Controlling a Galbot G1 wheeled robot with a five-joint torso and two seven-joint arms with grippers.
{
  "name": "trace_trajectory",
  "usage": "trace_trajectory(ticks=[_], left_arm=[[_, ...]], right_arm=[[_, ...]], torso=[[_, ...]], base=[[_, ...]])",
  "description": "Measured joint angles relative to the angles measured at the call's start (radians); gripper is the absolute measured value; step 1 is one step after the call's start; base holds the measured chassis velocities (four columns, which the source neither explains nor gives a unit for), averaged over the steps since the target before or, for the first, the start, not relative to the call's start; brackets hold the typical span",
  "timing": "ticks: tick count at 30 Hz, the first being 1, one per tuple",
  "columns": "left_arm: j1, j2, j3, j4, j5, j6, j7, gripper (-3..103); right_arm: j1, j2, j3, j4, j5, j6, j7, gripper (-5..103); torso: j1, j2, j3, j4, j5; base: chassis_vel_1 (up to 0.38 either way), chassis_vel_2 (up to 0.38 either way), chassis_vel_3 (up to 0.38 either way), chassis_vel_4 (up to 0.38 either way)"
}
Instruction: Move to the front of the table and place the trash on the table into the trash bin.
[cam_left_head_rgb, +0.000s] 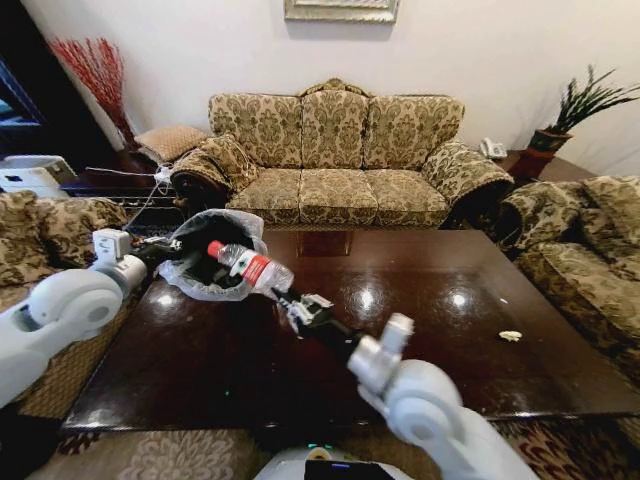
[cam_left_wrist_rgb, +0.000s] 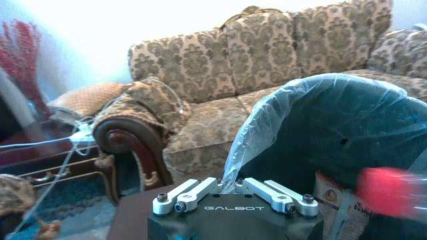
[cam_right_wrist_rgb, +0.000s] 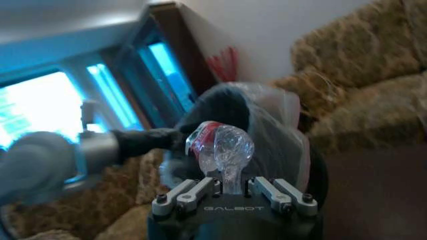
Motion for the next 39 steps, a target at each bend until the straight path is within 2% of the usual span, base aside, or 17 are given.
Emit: trace_trajectory(ticks=[6,8,13,17,18,20,22,23,24,26,28,29,31,32,34,36,39], left_arm=[[0.01,-0.028,0.006,-0.039,0.001,0.0,0.0,2],[0.015,-0.038,0.006,-0.052,0.001,0.0,0.002,2],[0.023,-0.051,0.006,-0.061,0.004,0.002,0.003,2],[0.027,-0.062,0.013,-0.073,0.009,0.003,0.005,2],[0.027,-0.062,0.013,-0.073,0.009,0.003,0.005,2],[0.028,-0.067,0.014,-0.076,0.009,0.004,0.006,2],[0.029,-0.073,0.013,-0.076,0.009,0.004,0.006,2],[0.029,-0.073,0.013,-0.076,0.009,0.004,0.006,2],[0.031,-0.08,0.01,-0.07,0.009,0.004,0.006,2],[0.036,-0.1,0.004,-0.054,0.006,0.004,0.002,2],[0.039,-0.121,0.0,-0.036,-0.002,0.0,-0.013,2],[0.039,-0.121,0.0,-0.036,-0.002,0.0,-0.013,2],[0.042,-0.149,0.0,-0.027,-0.005,-0.009,-0.027,2],[0.042,-0.149,0.0,-0.027,-0.005,-0.009,-0.027,2],[0.046,-0.163,0.0,-0.032,-0.002,-0.011,-0.027,2],[0.046,-0.167,0.0,-0.036,0.0,-0.012,-0.028,2],[0.046,-0.179,0.001,-0.057,0.002,-0.012,-0.028,2]], right_arm=[[0.081,0.038,-0.014,-0.077,0.023,0.011,-0.019,9],[0.099,0.052,-0.014,-0.095,0.006,0.03,-0.049,19],[0.107,0.056,-0.006,-0.1,-0.038,0.043,-0.102,29],[0.098,0.045,0.007,-0.083,-0.051,0.052,-0.135,51],[0.098,0.045,0.007,-0.083,-0.051,0.052,-0.135,51],[0.087,0.041,0.016,-0.075,-0.053,0.069,-0.158,62],[0.059,0.039,0.043,-0.066,-0.062,0.111,-0.212,68],[0.059,0.039,0.043,-0.066,-0.062,0.111,-0.212,68],[0.03,0.037,0.073,-0.053,-0.094,0.15,-0.253,73],[-0.038,0.031,0.135,-0.016,-0.186,0.23,-0.277,84],[-0.132,0.027,0.23,0.025,-0.277,0.278,-0.248,89],[-0.132,0.027,0.23,0.025,-0.277,0.278,-0.248,89],[-0.29,0.035,0.385,0.006,-0.396,0.339,-0.188,97],[-0.29,0.035,0.385,0.006,-0.396,0.339,-0.188,97],[-0.394,0.063,0.55,-0.089,-0.439,0.387,-0.147,100],[-0.415,0.074,0.598,-0.12,-0.437,0.397,-0.131,100],[-0.456,0.125,0.766,-0.278,-0.405,0.44,-0.022,100]], torso=[[0.0,0.0,0.0,0.0001,0.0],[0.0,0.0,0.0,0.0001,-0.0001],[0.0,0.0,0.0,0.0001,0.0],[0.0,0.0,0.0,0.0,0.0],[0.0,0.0,0.0,0.0,0.0],[0.0,0.0,0.0,0.0001,0.0001],[0.0,0.0,0.0,0.0001,0.0001],[0.0,0.0,0.0,0.0001,0.0001],[0.0,0.0,0.0,0.0,0.0],[0.0,0.0,0.0,0.0001,0.0001],[0.0,0.0,0.0,0.0002,0.0],[0.0,0.0,0.0,0.0002,0.0],[0.0,0.0,0.0,0.0,-0.0002],[0.0,0.0,0.0,0.0,-0.0002],[0.0,0.0,0.0,0.0,0.0001],[0.0,0.0,0.0,-0.0001,0.0006],[0.0,0.0,0.0,-0.0002,0.0003]], base=[[0.0,0.0,0.0,0.0],[0.0,0.0,0.0,0.0],[0.0,0.0,0.0,0.0],[0.0,0.0,0.0,0.0],[0.0,0.0,0.0,0.0],[0.0,0.0,0.0,0.0],[0.0,0.0,0.0,0.0],[0.0,0.0,0.0,0.0],[0.0,0.0,0.0,0.0],[0.0,0.0,0.0,0.0],[0.0,0.0,0.0,0.0],[0.0,0.0,0.0,0.0],[0.0,0.0,0.0,0.0],[0.0,0.0,0.0,0.0],[0.0,0.0,0.0,0.0],[0.0,0.0,0.0,0.0],[0.0,0.0,0.0,0.0]])
